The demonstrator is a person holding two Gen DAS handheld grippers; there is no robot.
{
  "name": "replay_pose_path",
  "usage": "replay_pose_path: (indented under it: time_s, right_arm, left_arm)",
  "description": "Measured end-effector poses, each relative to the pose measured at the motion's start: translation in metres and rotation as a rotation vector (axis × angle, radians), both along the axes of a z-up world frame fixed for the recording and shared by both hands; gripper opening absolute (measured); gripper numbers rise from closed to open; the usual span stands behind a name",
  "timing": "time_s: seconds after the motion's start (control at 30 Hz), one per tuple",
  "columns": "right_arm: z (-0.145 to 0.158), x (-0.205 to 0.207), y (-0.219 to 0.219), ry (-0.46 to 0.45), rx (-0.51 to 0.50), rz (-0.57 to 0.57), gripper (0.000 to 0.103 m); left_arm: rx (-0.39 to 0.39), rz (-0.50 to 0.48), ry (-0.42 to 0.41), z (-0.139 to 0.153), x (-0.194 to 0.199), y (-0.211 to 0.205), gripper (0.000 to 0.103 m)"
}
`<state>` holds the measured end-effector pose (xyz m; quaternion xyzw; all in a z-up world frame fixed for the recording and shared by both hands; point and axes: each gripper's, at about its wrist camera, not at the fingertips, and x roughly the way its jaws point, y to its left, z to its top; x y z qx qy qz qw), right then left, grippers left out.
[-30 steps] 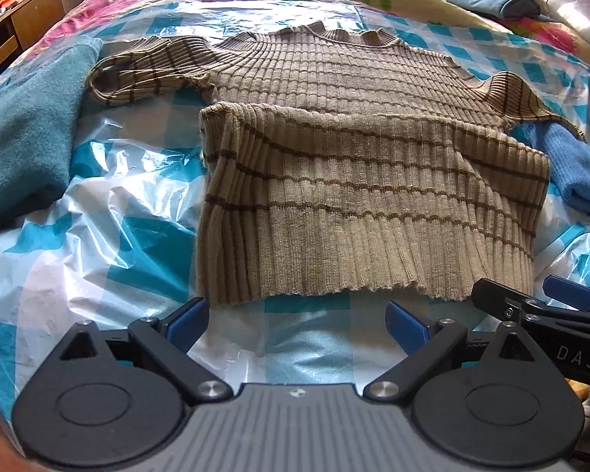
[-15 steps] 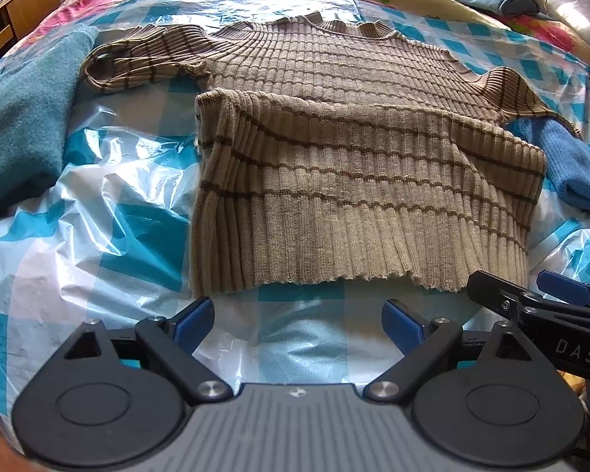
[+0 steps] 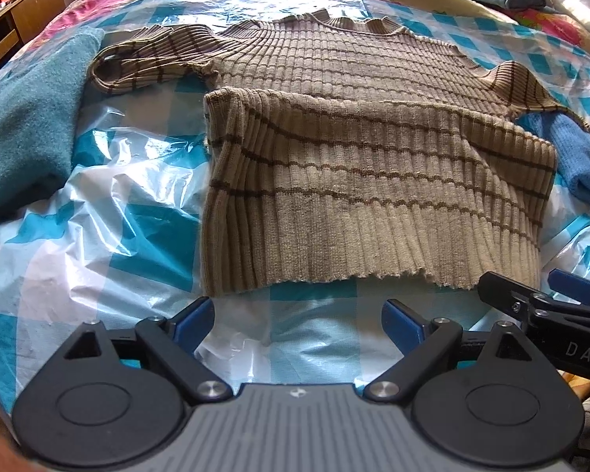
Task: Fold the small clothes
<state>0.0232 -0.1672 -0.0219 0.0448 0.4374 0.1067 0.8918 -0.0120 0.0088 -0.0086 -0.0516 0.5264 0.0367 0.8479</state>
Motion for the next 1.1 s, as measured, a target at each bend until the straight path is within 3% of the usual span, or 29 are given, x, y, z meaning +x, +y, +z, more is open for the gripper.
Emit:
replay_pose_path:
  time_s: [0.53, 1.1]
  right_arm:
    - [-0.0003, 0.0002, 0.0005, 0.006, -0.001, 0.001, 0.098]
    - [-0.0022, 0.002, 0.0024, 0.021, -0.034, 0.002, 0.098]
  left_arm:
    - [0.063, -0.004, -0.014, 0.0032, -0.0009, -0.0036, 0.097]
    - [0.038, -0.002, -0.003, -0.0018, 0.0002, -0.0014, 0.097]
